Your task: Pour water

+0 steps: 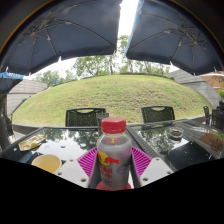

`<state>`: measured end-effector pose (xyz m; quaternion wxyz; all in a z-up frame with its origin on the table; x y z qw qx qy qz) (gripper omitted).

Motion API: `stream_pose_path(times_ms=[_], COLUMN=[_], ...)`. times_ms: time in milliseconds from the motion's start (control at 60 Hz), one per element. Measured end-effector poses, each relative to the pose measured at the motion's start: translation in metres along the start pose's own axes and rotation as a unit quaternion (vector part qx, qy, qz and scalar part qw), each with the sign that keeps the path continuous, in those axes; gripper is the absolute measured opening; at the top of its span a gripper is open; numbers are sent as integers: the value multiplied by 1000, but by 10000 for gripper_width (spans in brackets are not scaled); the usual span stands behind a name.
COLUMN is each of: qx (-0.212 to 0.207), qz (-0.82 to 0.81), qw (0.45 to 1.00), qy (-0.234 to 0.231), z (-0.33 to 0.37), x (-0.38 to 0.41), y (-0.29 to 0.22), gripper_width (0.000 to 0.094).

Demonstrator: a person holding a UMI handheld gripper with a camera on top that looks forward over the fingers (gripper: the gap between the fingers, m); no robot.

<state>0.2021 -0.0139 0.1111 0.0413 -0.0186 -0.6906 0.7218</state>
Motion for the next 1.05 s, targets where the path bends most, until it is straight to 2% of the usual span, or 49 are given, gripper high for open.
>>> stream_pose_path(times_ms=[50, 100, 117, 167, 300, 417, 633, 783, 1050], qx=[25, 64, 74, 87, 80, 64, 33, 32, 14], qz=[3, -2, -6, -10, 2, 22, 74, 89, 79], qw=[1000, 998, 997, 996, 997, 998, 996, 994, 996], qy=[3, 11, 16, 21, 23, -14, -43, -61, -32], z=[0, 8, 13, 26, 79, 133, 209, 226, 224], x=[0, -4, -6, -5, 0, 29, 74, 86, 88], y=[0, 3, 2, 0, -13, -20, -22, -19, -6], gripper_width=[607, 823, 849, 824, 835, 835, 837, 832, 822])
Point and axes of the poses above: the point between the fingertips, and its own axes, seen from behind it with the camera up: x to the left, y down, z backward, against the way the camera looks, the point moved 10 cm from there along z, backward, against the way the camera looks, and after that the axes turned 5 degrees about -x, right-handed, at the moved point
